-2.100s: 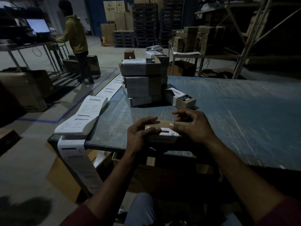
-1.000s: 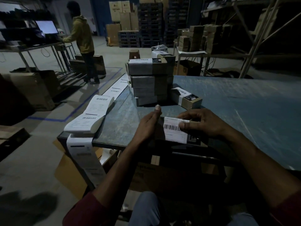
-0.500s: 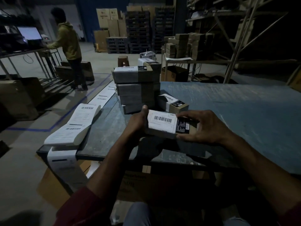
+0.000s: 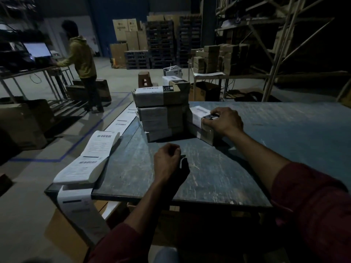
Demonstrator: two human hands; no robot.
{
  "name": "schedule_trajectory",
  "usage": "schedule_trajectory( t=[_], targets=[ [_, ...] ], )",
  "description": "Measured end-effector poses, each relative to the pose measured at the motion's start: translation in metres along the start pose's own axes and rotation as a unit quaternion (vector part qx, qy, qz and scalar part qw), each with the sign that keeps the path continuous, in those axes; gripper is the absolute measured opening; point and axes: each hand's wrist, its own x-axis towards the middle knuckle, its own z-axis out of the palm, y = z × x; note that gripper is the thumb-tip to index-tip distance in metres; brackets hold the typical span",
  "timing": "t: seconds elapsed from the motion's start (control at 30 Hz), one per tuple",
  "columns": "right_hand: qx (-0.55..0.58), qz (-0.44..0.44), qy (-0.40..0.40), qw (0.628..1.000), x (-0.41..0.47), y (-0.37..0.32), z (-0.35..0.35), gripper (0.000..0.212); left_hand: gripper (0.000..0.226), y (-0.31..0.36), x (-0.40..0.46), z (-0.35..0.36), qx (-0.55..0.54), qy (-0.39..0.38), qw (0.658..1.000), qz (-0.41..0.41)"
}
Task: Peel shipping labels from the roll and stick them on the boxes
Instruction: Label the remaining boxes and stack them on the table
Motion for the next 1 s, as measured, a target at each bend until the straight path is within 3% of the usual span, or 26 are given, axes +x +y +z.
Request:
schedule_trajectory(
  t=[0.17, 0.3, 0.43, 0.7, 0.87, 0.93, 1.0],
  targets=[
    [-0.007, -0.013, -0.021, 1.0, -0.003, 0.004, 0.018, 0.062, 0.019, -0.013, 0.011, 0.003, -0.004, 0.012, 1.0, -0.011],
    [0.022, -0.029, -0.047, 0.998, -0.012, 0.009, 0.004, 0.081, 0.019, -0.007, 0.005, 0.004, -0.004, 0.014, 1.0, -0.014],
    [0.033, -0.033, -0.024, 0.999, -0.037, 0.04, -0.033, 0.063, 0.005, 0.027, -0.022, 0.018, 0.063, 0.03, 0.997, 0.025],
    [-0.008, 0.081, 0.066, 0.994, -0.111, 0.171, -0.175, 0.039, 0.006, 0.089, -0.065, 0.183, 0.091, -0.176, 0.96, 0.2],
    [-0.079, 0.175, 0.171, 0.966, -0.147, 0.252, -0.284, 0.037, 0.037, 0.123, -0.108, 0.299, 0.129, -0.328, 0.902, 0.251],
    [-0.108, 0.207, 0.214, 0.948, -0.157, 0.279, -0.316, 0.038, 0.045, 0.126, -0.126, 0.336, 0.158, -0.35, 0.884, 0.269],
    [-0.125, 0.227, 0.247, 0.934, -0.159, 0.303, -0.345, 0.044, 0.037, 0.118, -0.143, 0.365, 0.196, -0.327, 0.873, 0.304]
  ],
)
